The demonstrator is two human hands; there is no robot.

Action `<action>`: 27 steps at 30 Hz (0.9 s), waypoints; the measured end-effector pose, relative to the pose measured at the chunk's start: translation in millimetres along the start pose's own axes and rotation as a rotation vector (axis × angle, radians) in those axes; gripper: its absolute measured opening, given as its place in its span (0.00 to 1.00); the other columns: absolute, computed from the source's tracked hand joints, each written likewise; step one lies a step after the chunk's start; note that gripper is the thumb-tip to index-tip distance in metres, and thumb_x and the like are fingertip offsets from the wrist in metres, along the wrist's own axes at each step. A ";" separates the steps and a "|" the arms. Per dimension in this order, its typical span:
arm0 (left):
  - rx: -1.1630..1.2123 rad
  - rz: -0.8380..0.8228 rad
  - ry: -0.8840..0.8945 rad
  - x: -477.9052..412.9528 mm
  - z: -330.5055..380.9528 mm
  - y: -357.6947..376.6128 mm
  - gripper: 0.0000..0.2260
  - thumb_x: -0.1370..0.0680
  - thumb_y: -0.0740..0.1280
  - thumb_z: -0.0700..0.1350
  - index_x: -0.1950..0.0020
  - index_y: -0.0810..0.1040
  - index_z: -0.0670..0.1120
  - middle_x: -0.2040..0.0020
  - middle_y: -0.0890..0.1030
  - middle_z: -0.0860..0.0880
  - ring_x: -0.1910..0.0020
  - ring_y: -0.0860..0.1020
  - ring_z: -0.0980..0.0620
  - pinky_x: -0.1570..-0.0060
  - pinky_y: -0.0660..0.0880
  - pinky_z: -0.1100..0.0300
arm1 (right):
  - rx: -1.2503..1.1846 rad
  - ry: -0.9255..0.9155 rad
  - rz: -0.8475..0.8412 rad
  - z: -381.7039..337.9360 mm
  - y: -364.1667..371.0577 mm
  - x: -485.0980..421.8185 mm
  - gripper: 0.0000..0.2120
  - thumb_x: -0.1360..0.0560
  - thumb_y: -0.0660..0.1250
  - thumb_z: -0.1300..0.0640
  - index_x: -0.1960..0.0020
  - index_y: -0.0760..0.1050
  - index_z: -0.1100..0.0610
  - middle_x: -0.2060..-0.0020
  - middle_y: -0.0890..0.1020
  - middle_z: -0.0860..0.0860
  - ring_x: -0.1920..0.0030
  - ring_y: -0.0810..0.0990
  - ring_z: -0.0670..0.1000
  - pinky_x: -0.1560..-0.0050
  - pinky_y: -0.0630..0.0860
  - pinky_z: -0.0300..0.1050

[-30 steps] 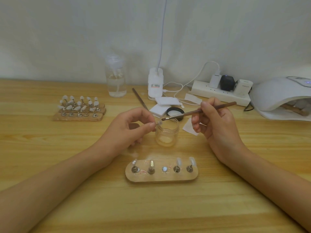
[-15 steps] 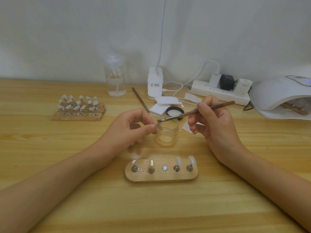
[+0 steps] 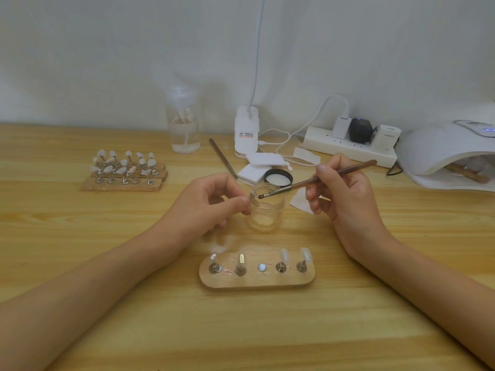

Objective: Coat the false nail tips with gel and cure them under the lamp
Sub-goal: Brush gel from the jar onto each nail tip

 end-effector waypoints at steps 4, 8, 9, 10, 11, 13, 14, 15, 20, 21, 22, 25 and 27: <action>0.000 -0.008 0.005 0.6 0.2 -0.2 0.06 0.22 0.69 0.42 0.59 0.77 0.47 0.59 0.86 0.51 0.73 0.71 0.59 0.74 0.68 0.68 | -0.081 -0.037 -0.052 -3.5 3.8 0.2 0.12 0.19 0.62 0.57 0.61 0.72 0.53 0.70 0.80 0.51 0.69 0.77 0.48 0.70 0.74 0.38; -0.002 -0.009 0.006 0.3 -0.3 -0.4 0.06 0.22 0.69 0.42 0.59 0.77 0.47 0.59 0.86 0.51 0.73 0.71 0.58 0.74 0.68 0.67 | -0.015 -0.039 -0.057 -3.0 4.1 0.9 0.10 0.19 0.63 0.58 0.60 0.70 0.55 0.70 0.80 0.52 0.69 0.77 0.49 0.70 0.74 0.39; -0.003 -0.008 0.005 0.0 -0.4 -0.4 0.06 0.22 0.69 0.42 0.59 0.77 0.47 0.59 0.86 0.51 0.73 0.71 0.58 0.74 0.68 0.67 | 0.006 -0.034 -0.034 -2.1 2.4 0.8 0.11 0.18 0.62 0.59 0.60 0.70 0.54 0.71 0.79 0.52 0.70 0.77 0.49 0.71 0.73 0.39; -0.003 -0.008 0.006 0.0 -0.5 -0.5 0.06 0.22 0.69 0.42 0.59 0.77 0.47 0.59 0.86 0.51 0.73 0.71 0.58 0.74 0.68 0.67 | 0.020 -0.031 -0.012 -1.6 0.5 0.8 0.12 0.18 0.62 0.60 0.60 0.70 0.54 0.71 0.79 0.51 0.70 0.76 0.49 0.71 0.73 0.39; -0.003 -0.009 0.007 0.0 -0.4 -0.5 0.06 0.22 0.69 0.42 0.59 0.77 0.47 0.59 0.86 0.51 0.73 0.71 0.59 0.74 0.68 0.68 | 0.021 -0.031 0.003 -1.7 -0.6 0.6 0.12 0.18 0.61 0.60 0.60 0.70 0.55 0.71 0.79 0.51 0.70 0.76 0.49 0.71 0.73 0.39; 0.000 -0.007 0.014 0.1 -0.3 -0.8 0.06 0.22 0.70 0.42 0.59 0.77 0.47 0.59 0.86 0.50 0.73 0.72 0.59 0.74 0.68 0.68 | -0.021 -0.046 0.001 -3.0 -0.3 0.4 0.12 0.18 0.61 0.60 0.60 0.70 0.54 0.70 0.79 0.51 0.70 0.77 0.48 0.71 0.73 0.38; 0.001 -0.007 0.017 0.3 -0.4 -0.9 0.06 0.22 0.70 0.42 0.59 0.77 0.47 0.59 0.86 0.50 0.73 0.72 0.59 0.74 0.68 0.67 | -0.051 -0.057 -0.014 -3.9 0.8 0.3 0.11 0.18 0.62 0.59 0.60 0.71 0.53 0.70 0.80 0.51 0.69 0.78 0.48 0.70 0.74 0.38; 0.003 -0.006 0.019 0.5 -0.5 -1.0 0.07 0.22 0.70 0.42 0.59 0.77 0.47 0.59 0.86 0.50 0.73 0.72 0.58 0.74 0.68 0.67 | -0.071 -0.067 -0.035 -4.8 2.6 0.3 0.11 0.19 0.62 0.58 0.61 0.72 0.52 0.69 0.80 0.51 0.68 0.78 0.48 0.69 0.75 0.38; 0.012 -0.002 0.017 0.2 -0.6 -0.8 0.06 0.23 0.70 0.42 0.59 0.76 0.46 0.59 0.86 0.50 0.73 0.72 0.58 0.74 0.68 0.68 | 0.005 -0.067 -0.051 -5.5 4.9 1.6 0.11 0.20 0.65 0.57 0.61 0.72 0.52 0.70 0.80 0.52 0.69 0.78 0.50 0.70 0.75 0.40; 0.012 -0.002 0.016 0.1 -0.7 -0.9 0.06 0.23 0.70 0.42 0.59 0.76 0.46 0.59 0.86 0.50 0.73 0.72 0.58 0.74 0.68 0.68 | 0.029 -0.060 -0.034 -4.9 3.6 1.7 0.11 0.20 0.64 0.58 0.61 0.71 0.53 0.70 0.80 0.52 0.70 0.78 0.50 0.70 0.74 0.41; 0.011 -0.004 0.015 0.2 -0.7 -0.8 0.06 0.23 0.70 0.42 0.59 0.76 0.46 0.59 0.86 0.50 0.73 0.72 0.58 0.74 0.68 0.68 | 0.045 -0.053 -0.017 -4.3 2.3 1.7 0.12 0.19 0.63 0.60 0.61 0.71 0.54 0.71 0.80 0.52 0.70 0.77 0.50 0.71 0.74 0.41; 0.010 -0.008 0.017 0.3 -0.9 -0.8 0.06 0.22 0.70 0.42 0.59 0.77 0.46 0.59 0.86 0.50 0.73 0.72 0.59 0.74 0.68 0.68 | 0.001 -0.062 -0.007 -5.7 2.3 1.8 0.14 0.19 0.63 0.59 0.63 0.73 0.50 0.71 0.80 0.52 0.70 0.78 0.50 0.70 0.74 0.40; 0.010 -0.008 0.022 0.5 -0.9 -1.0 0.06 0.22 0.70 0.42 0.59 0.77 0.47 0.59 0.86 0.50 0.73 0.72 0.59 0.74 0.69 0.68 | -0.048 -0.077 -0.047 -7.8 5.5 1.5 0.13 0.21 0.64 0.57 0.64 0.74 0.48 0.70 0.80 0.52 0.69 0.79 0.50 0.70 0.75 0.39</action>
Point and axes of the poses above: each hand's wrist, its own x-axis away from the middle knuckle, its own y-axis out of the palm, z = x × y, the point moved 3 cm from there along -x, towards the middle knuckle
